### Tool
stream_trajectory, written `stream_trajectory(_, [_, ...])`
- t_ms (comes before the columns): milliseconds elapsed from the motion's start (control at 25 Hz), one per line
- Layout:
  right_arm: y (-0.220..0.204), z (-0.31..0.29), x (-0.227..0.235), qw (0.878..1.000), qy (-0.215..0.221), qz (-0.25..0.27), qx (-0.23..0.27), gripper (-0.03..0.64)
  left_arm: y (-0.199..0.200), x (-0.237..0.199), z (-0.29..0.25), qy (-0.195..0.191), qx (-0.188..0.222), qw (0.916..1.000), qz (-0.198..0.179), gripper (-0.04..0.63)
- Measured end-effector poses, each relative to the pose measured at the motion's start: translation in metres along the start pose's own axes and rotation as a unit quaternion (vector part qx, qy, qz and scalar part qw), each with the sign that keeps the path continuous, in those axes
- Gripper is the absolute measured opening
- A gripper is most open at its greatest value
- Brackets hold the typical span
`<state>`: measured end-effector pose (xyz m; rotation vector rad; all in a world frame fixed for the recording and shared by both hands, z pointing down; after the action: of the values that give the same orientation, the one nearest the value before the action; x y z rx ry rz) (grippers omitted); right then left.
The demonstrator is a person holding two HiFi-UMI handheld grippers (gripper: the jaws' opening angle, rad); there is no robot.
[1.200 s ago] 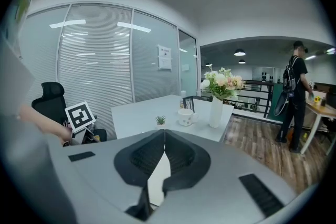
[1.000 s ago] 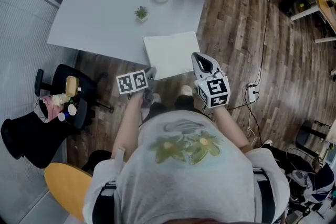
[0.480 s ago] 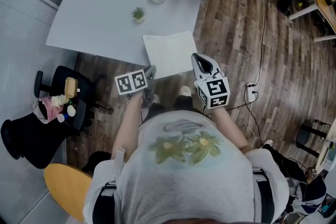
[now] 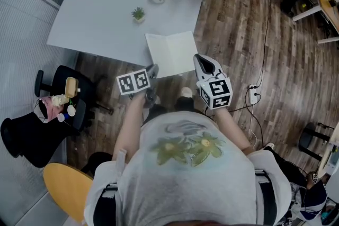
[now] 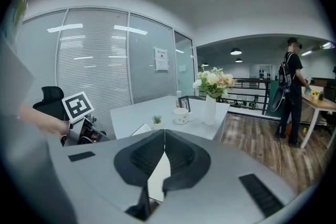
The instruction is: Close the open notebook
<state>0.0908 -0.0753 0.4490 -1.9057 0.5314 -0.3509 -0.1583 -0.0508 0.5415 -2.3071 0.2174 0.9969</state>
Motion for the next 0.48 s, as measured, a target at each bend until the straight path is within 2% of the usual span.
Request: stream_trajectory(480, [0.001, -0.003, 0.01, 1.0, 0.021, -0.009, 0.0, 0.018, 0.001, 0.015, -0.003, 0.007, 0.011, 0.9999, -0.005, 0.046])
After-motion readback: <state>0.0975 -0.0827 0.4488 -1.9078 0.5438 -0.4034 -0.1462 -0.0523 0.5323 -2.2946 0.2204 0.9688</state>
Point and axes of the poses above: the fingertips, and each gripper's own axes: z backward along the fingers, x to its right, y out of its top, the point moved 9 cm from there along z, backward along the fingers, and after that the axes turned 8 degrees about -y, right-handed, at the moved point
